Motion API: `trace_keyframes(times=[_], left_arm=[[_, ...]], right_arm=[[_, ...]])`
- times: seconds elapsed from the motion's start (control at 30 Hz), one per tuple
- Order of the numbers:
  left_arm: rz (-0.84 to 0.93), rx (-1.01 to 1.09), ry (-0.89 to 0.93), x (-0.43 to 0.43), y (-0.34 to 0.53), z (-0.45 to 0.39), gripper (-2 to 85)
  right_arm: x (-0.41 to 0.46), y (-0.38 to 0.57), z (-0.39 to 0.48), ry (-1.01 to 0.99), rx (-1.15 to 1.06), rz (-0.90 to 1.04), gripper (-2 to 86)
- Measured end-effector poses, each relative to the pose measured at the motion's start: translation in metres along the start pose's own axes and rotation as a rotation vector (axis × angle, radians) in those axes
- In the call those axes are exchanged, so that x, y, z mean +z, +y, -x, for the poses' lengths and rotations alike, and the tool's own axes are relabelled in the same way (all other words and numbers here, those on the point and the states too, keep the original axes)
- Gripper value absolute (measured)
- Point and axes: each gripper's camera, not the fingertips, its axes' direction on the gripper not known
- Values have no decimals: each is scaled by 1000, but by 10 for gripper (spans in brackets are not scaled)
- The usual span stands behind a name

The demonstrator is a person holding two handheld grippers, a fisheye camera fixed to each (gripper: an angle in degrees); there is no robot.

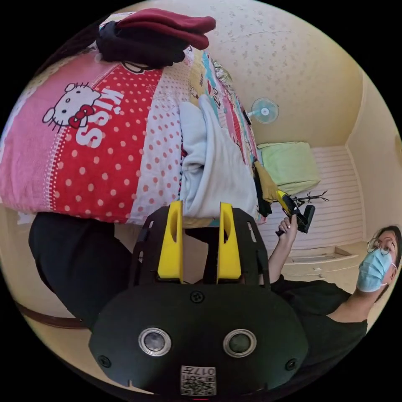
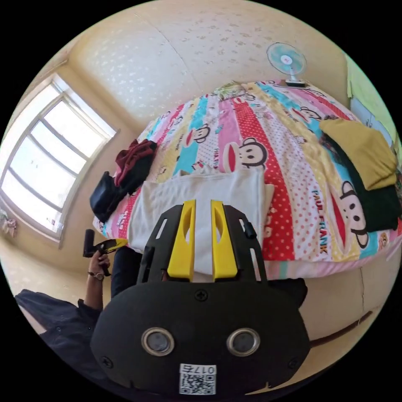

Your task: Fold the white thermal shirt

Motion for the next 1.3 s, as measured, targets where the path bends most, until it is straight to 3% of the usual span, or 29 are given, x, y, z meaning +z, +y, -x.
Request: trace_keyframes(times=[0.07, 0.13, 0.17, 0.23, 0.33, 0.4, 0.47, 0.57, 0.7, 0.77, 0.83, 0.93, 1.0, 1.13, 1.23, 1.3], left_arm=[[12, -31, 14, 16, 2, 5, 127], [-18, -57, 17, 25, 6, 7, 126], [-36, -60, -1, 29, 9, 7, 123], [-48, -86, -8, 34, 10, 8, 116], [-121, -99, 165, 37, 17, 4, 77], [-177, -20, 285, 36, 17, -24, 65], [-184, 67, 284, 38, 11, -62, 63], [-166, 255, 223, 58, -1, -144, 60], [-40, 487, 189, 135, 3, -248, 56], [46, 579, 175, 180, 16, -279, 56], [144, 631, 141, 228, 32, -297, 56], [289, 679, 15, 307, 61, -303, 63], [493, 720, -38, 360, 79, -298, 84], [547, 746, -84, 369, 90, -294, 87], [616, 763, -282, 362, 89, -303, 75], [697, 803, -520, 363, 92, -316, 75]], right_arm=[[37, 2, 2, -79, -20, 95, 28], [99, 16, -4, 39, 18, 385, 14], [113, 22, -7, 90, 13, 436, 12], [114, 38, -16, 64, 17, 326, 8], [110, 36, -28, -17, -11, 361, 5], [107, 36, -35, -59, -37, 372, 4], [101, 41, -42, -102, -39, 345, 4], [87, 51, -53, -178, -42, 272, 5], [15, 75, -98, -547, 25, -209, 5], [-16, 92, -122, -482, 125, -363, 5], [-52, 115, -148, -234, 287, -463, 5], [-84, 140, -170, -156, 364, -575, 5], [-95, 147, -174, -172, 368, -598, 5], [-102, 140, -151, -168, 210, -549, 4], [-85, 126, -130, -123, 116, -431, 4], [-70, 119, -121, -106, 86, -327, 5]])
